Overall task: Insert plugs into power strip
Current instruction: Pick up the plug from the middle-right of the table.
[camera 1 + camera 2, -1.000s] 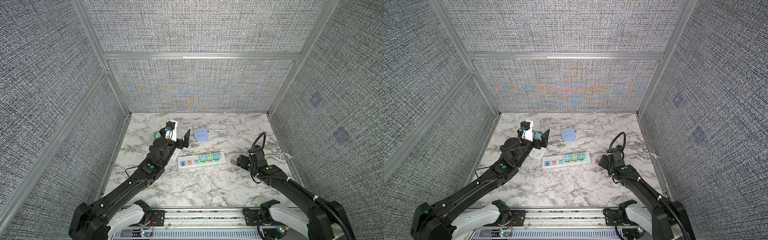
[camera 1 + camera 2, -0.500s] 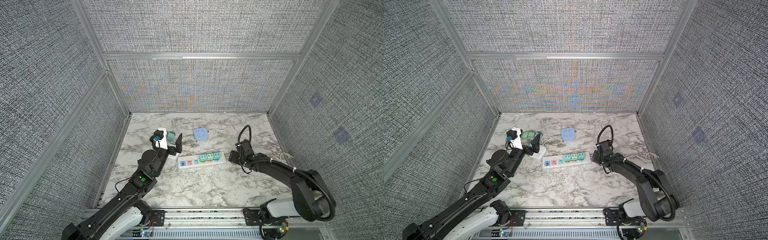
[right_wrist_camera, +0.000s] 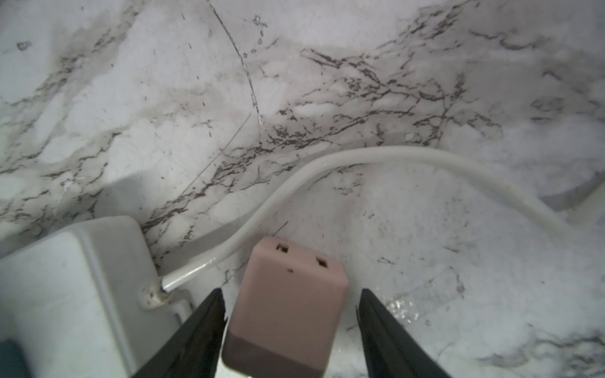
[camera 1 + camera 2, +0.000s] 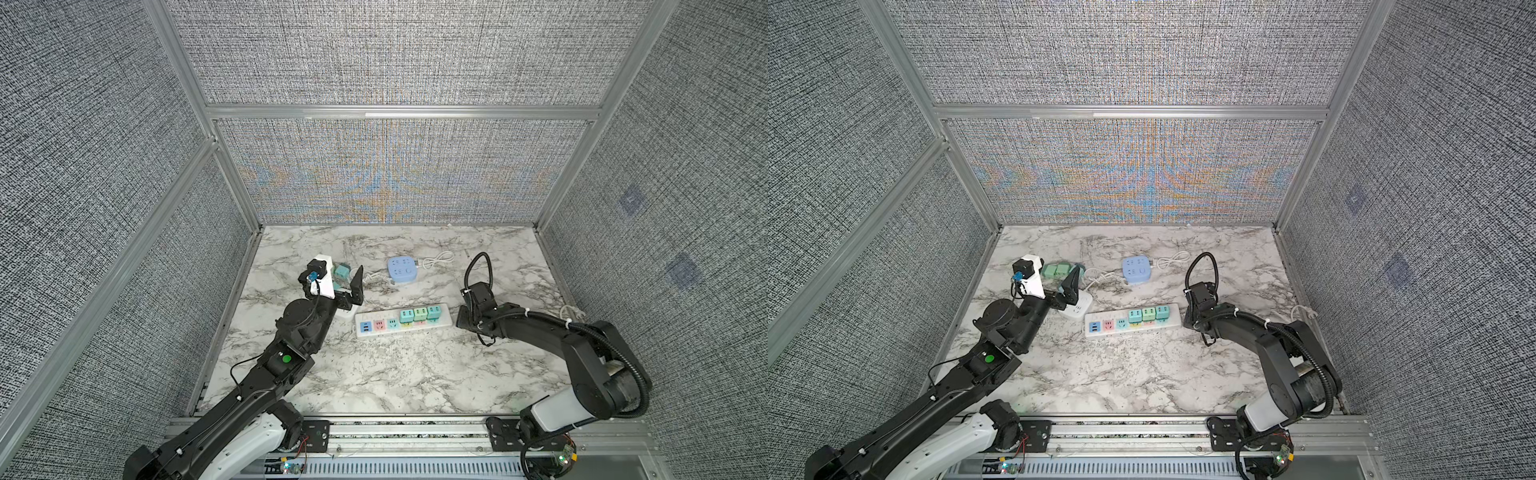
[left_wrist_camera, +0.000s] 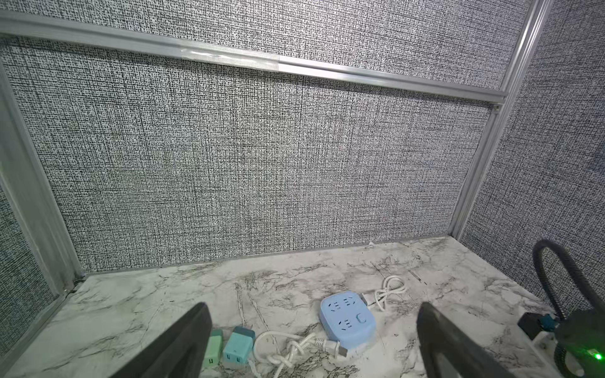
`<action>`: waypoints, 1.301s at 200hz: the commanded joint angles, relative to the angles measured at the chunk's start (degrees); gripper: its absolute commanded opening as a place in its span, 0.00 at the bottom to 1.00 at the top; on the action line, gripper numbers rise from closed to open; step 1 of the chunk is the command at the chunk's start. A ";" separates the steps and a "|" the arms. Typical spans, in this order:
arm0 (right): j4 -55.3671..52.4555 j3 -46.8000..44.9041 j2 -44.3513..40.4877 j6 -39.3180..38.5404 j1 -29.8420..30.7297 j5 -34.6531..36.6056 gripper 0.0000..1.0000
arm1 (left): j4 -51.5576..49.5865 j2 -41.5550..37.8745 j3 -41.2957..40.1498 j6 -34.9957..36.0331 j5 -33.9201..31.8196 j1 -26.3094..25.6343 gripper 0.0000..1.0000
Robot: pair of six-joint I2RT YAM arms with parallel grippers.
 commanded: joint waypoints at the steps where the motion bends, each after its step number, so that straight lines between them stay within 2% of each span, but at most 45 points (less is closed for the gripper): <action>1: -0.15 -0.42 0.40 0.82 0.14 0.64 0.59 | 0.78 0.55 0.74 0.04 0.35 0.12 0.99; 40: -0.13 -0.03 1.70 0.49 0.14 0.64 0.52 | 0.10 1.86 1.51 0.03 0.60 0.12 0.99; 118: -0.16 0.63 3.64 0.27 0.32 0.90 0.52 | 0.60 1.03 0.56 -1.06 -0.95 0.11 0.99; 152: -0.92 0.35 1.79 0.11 1.18 1.13 0.36 | 0.44 1.09 0.71 -0.88 -0.45 0.12 0.99; 193: 0.50 -3.03 -4.75 -0.33 1.52 1.34 0.29 | -5.75 1.54 3.86 -0.82 -3.74 0.12 0.99; 229: -0.47 -4.43 -16.34 -3.13 4.10 2.00 0.26 | -9.22 0.50 5.12 -3.70 -4.13 0.12 0.99; 243: -0.57 -5.18 -21.86 -4.26 6.77 4.32 0.26 | -8.65 0.02 4.35 -4.54 -2.50 0.11 0.99; 260: 0.55 -6.85 -28.46 -6.19 9.72 6.48 0.26 | -7.21 -0.84 3.49 -3.08 3.95 0.12 0.99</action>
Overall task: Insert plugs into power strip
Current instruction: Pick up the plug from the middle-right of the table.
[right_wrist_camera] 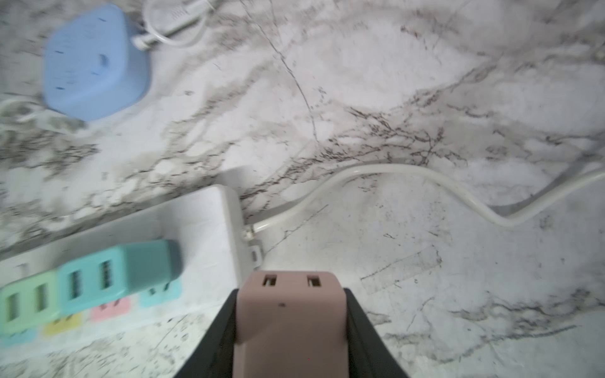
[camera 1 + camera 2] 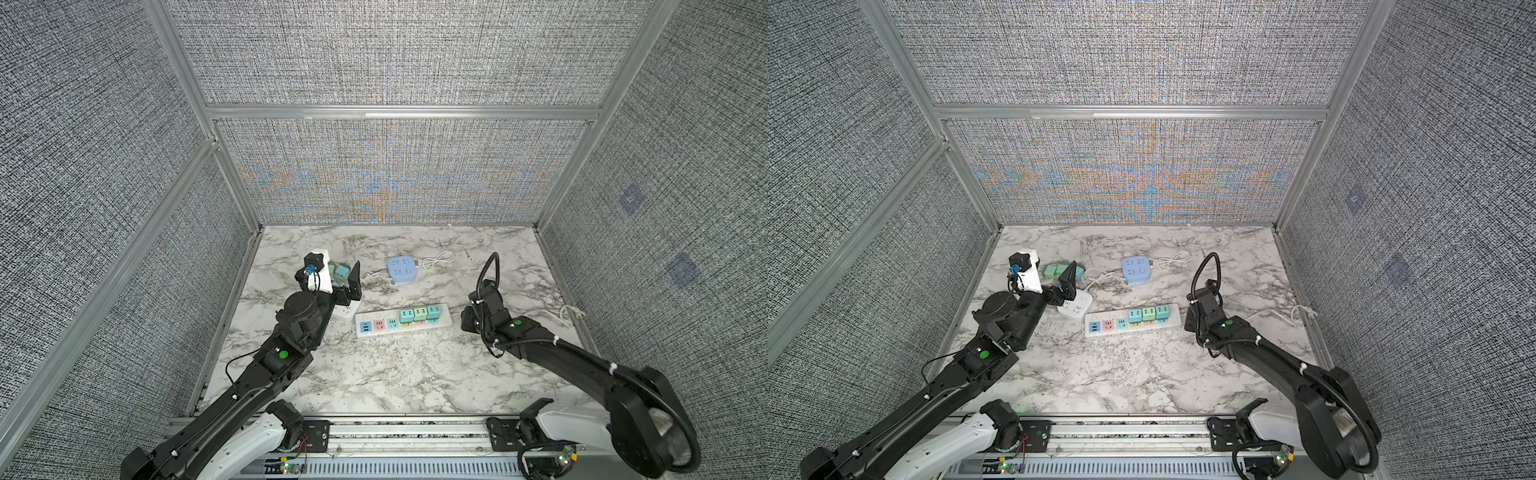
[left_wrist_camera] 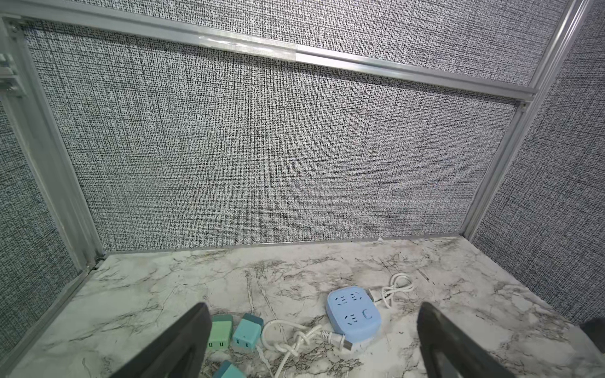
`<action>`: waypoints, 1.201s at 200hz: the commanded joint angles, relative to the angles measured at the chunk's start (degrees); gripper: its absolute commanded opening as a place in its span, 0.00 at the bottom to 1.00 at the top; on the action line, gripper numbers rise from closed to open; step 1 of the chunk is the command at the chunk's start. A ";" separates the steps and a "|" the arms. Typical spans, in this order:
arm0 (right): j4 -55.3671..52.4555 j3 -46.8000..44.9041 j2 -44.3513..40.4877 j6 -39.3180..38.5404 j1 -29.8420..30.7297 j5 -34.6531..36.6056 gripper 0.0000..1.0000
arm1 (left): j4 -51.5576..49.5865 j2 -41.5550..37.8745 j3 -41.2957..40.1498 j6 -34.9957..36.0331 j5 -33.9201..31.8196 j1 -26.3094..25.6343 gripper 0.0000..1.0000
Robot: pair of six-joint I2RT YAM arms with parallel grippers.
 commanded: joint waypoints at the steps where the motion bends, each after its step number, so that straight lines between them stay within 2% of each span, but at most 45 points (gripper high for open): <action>1: 0.76 -1.64 -7.02 -2.87 2.95 3.97 0.26 | 0.72 -0.99 -0.83 0.12 7.09 0.12 0.99; 20: 5.88 -4.26 -14.88 -7.21 6.37 3.68 0.25 | 4.14 -2.27 -2.96 1.68 15.92 0.12 0.99; 51: 17.57 -7.63 -22.76 -19.23 11.45 2.21 0.22 | 5.26 -2.27 -2.62 1.27 24.21 0.12 0.96; 78: 27.12 -9.74 -23.10 -28.97 12.17 1.35 0.17 | 5.60 -0.15 -1.28 0.47 31.09 0.12 0.92; 95: 31.30 -10.19 -22.38 -34.84 12.26 -3.29 0.13 | 4.63 1.64 0.16 0.48 35.61 0.12 0.90; 123: 41.64 -14.13 -22.82 -44.18 12.43 -12.13 0.13 | 4.53 4.23 1.74 0.67 42.14 0.10 0.88; 140: 50.96 -18.17 -22.99 -53.48 12.44 -20.60 0.13 | 4.47 5.60 2.33 0.96 44.57 0.03 0.87; 174: 68.72 -20.21 -18.45 -67.90 12.44 -22.53 0.12 | 4.62 6.87 2.96 0.24 46.11 -0.05 0.84; 191: 74.62 -18.38 -15.01 -77.58 12.28 -22.91 0.00 | 5.29 6.66 2.55 -0.30 46.70 -0.14 0.83; 205: 74.67 -16.58 -12.95 -80.30 11.93 -23.26 0.00 | 5.43 6.65 2.47 -0.86 46.81 -0.24 0.83; 225: 66.99 -15.71 -11.40 -82.72 11.70 -24.18 0.00 | 3.91 6.95 3.80 -0.48 48.27 -0.48 0.82; 240: 68.97 -17.66 -10.01 -82.81 11.47 -23.69 0.00 | 3.86 7.09 4.32 -0.48 48.61 -0.90 0.81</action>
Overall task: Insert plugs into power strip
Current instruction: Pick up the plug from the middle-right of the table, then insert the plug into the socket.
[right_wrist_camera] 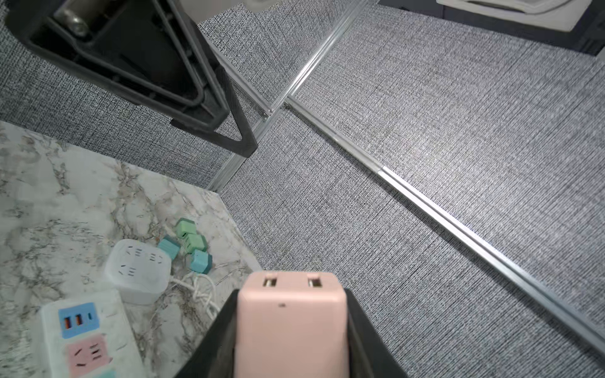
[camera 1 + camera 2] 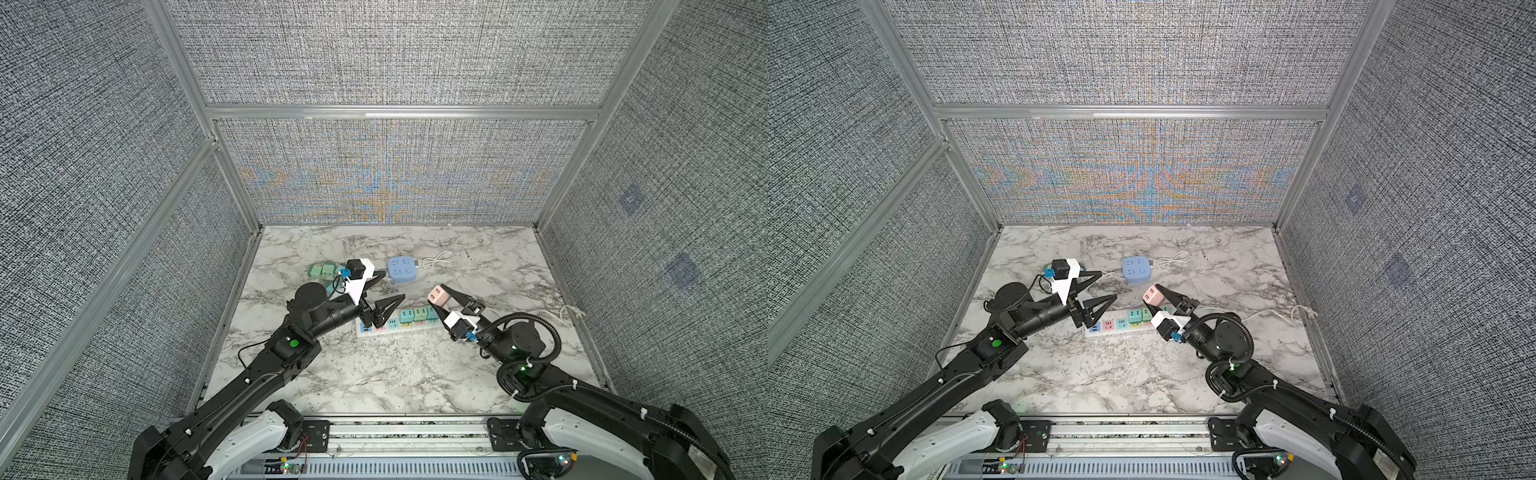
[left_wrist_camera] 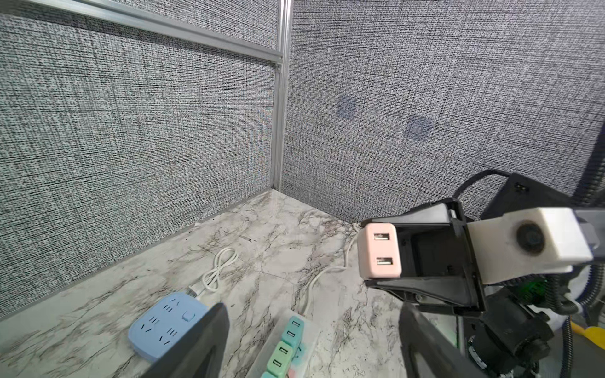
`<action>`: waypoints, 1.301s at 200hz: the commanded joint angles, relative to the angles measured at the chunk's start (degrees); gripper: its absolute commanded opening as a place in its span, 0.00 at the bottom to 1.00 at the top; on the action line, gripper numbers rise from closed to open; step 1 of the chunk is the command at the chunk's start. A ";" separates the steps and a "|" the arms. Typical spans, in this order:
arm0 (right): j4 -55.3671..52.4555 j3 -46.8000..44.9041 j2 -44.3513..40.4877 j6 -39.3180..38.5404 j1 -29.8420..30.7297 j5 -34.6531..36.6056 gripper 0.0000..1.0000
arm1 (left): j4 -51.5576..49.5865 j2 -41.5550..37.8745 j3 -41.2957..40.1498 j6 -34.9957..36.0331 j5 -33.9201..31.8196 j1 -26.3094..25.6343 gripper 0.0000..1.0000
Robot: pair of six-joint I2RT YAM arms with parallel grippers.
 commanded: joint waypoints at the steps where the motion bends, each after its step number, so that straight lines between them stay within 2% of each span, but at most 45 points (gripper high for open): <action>1: 2.07 -1.62 1.58 -5.68 -0.24 -0.46 0.00 | 0.25 0.23 1.00 -0.50 2.21 -0.50 0.81; 28: 11.01 -6.52 0.56 -3.48 -0.98 1.67 0.00 | 0.00 0.96 1.78 -0.50 2.13 -1.70 0.80; 61: 3.65 -6.09 -2.34 -1.72 -1.95 -3.11 0.00 | -2.11 3.08 3.76 1.21 0.81 -5.11 0.78; 95: 7.10 -7.59 -1.59 -0.90 -1.91 -6.76 0.00 | -5.35 6.59 6.54 4.34 -2.45 -8.95 0.78; 179: 10.28 -6.93 -0.81 2.99 -1.83 -7.23 0.00 | -13.79 15.05 13.42 7.60 -6.75 -11.74 0.71; 260: 15.77 -6.46 3.30 5.16 -1.78 -5.82 0.00 | -17.92 18.91 16.58 9.84 -7.33 -13.80 0.72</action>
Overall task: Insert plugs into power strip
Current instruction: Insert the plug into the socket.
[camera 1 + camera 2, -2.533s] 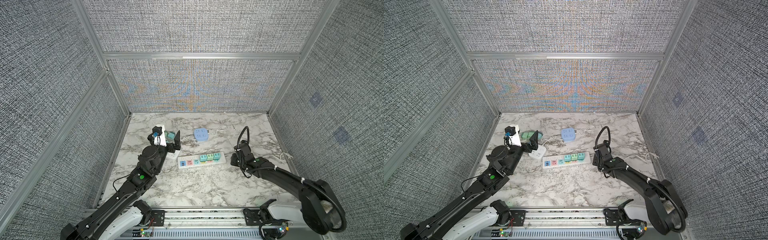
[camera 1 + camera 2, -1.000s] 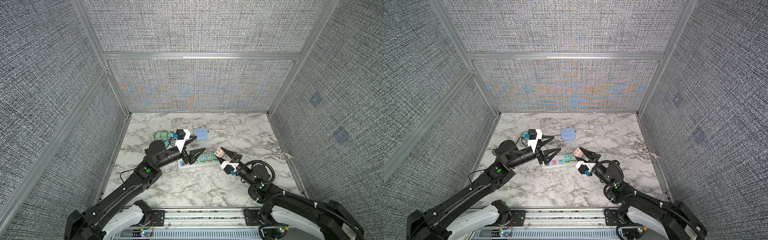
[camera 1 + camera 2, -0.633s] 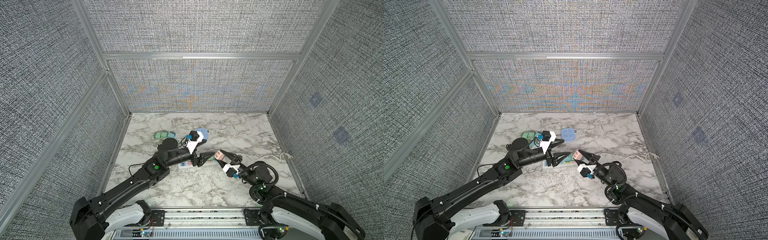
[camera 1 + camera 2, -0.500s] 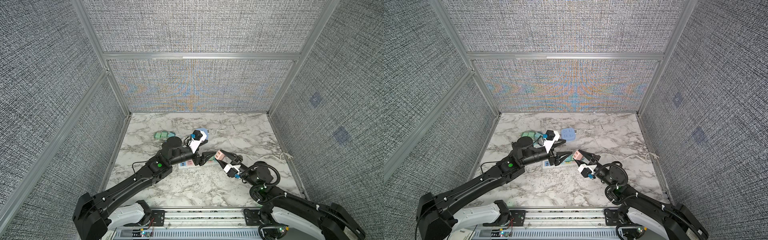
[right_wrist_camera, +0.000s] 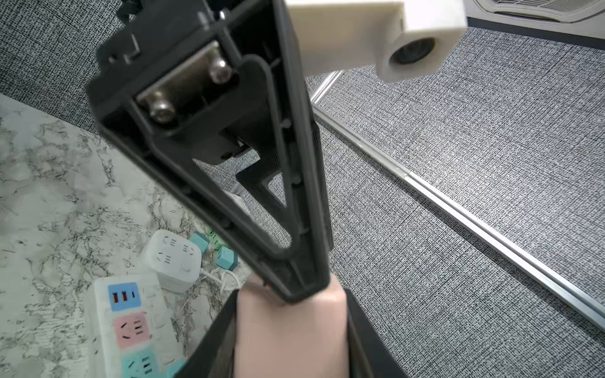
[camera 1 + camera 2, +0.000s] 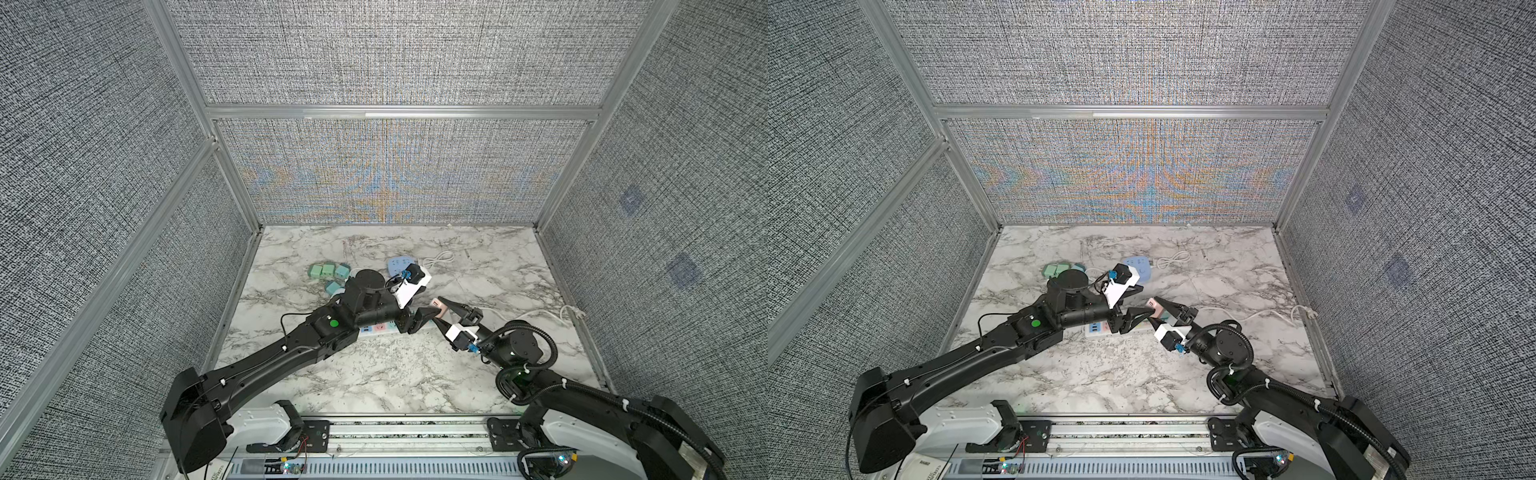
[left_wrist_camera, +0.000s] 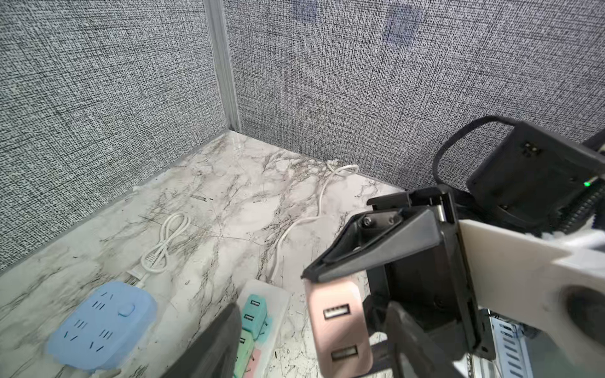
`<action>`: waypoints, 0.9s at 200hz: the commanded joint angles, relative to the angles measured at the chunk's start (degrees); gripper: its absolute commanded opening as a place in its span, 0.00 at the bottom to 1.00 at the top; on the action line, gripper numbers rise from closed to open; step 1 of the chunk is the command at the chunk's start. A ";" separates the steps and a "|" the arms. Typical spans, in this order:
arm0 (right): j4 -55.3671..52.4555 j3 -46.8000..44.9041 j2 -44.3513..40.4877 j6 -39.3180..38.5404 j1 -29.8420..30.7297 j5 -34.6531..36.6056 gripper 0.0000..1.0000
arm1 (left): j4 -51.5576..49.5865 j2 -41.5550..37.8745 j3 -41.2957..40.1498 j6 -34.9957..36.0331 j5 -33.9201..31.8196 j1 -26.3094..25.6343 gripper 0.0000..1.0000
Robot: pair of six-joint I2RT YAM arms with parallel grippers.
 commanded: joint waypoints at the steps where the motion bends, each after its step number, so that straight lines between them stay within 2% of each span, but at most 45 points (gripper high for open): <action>1: 5.15 0.29 0.62 1.29 0.05 0.91 0.00 | -1.96 1.31 1.22 1.41 -1.14 -0.11 0.72; 74: 6.80 0.89 3.43 1.02 0.06 1.26 0.00 | -5.37 5.42 4.63 2.72 -0.68 -1.00 0.61; 129: 7.64 0.68 3.64 1.10 0.12 1.44 0.00 | -6.53 6.64 5.52 3.43 -0.21 -1.24 0.45; 162: 7.82 0.43 3.11 1.40 0.08 1.09 0.00 | -6.20 6.51 5.35 4.08 0.82 -1.19 0.19; 180: 8.75 0.11 3.10 1.82 0.08 1.21 0.13 | -5.23 5.92 4.66 4.26 0.39 -1.27 0.13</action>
